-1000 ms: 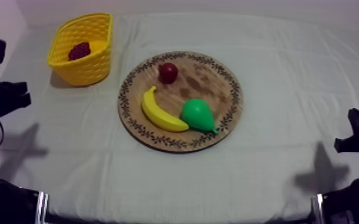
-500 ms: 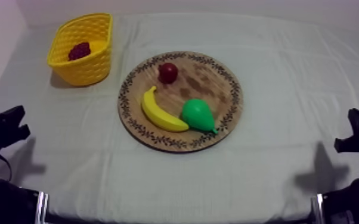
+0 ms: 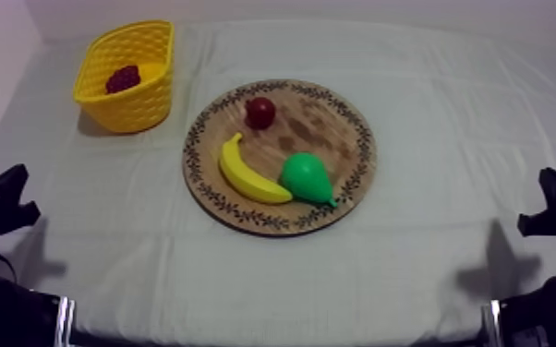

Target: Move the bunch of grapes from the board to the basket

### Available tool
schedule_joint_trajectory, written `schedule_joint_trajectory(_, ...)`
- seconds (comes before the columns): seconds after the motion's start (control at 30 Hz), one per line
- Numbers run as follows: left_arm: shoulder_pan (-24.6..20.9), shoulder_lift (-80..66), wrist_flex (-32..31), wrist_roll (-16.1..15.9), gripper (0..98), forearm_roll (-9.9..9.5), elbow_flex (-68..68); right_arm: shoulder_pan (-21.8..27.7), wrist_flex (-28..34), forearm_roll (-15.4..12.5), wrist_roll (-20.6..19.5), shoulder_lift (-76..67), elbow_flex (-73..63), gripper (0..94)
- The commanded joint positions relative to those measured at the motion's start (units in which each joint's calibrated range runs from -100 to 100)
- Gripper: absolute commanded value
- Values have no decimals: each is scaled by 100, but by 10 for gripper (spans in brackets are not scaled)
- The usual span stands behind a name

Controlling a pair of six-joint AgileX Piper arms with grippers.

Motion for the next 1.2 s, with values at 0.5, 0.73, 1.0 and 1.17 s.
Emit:
schedule_joint_trajectory(0.5, 181, -13, 8, -489, 0, -21, -8, 2, -4, 0, 2, -2, 4, 2)
schedule_joint_trajectory(0.73, 195, -13, 8, -660, 0, -27, -8, 2, -4, 0, -1, -2, 4, 2)
schedule_joint_trajectory(1.0, 196, -13, 8, -649, 0, -22, -8, 2, -4, 0, -1, -2, 4, 2)
schedule_joint_trajectory(1.17, 197, -13, 8, -735, 0, -33, -8, 2, -4, 0, -1, -2, 4, 2)
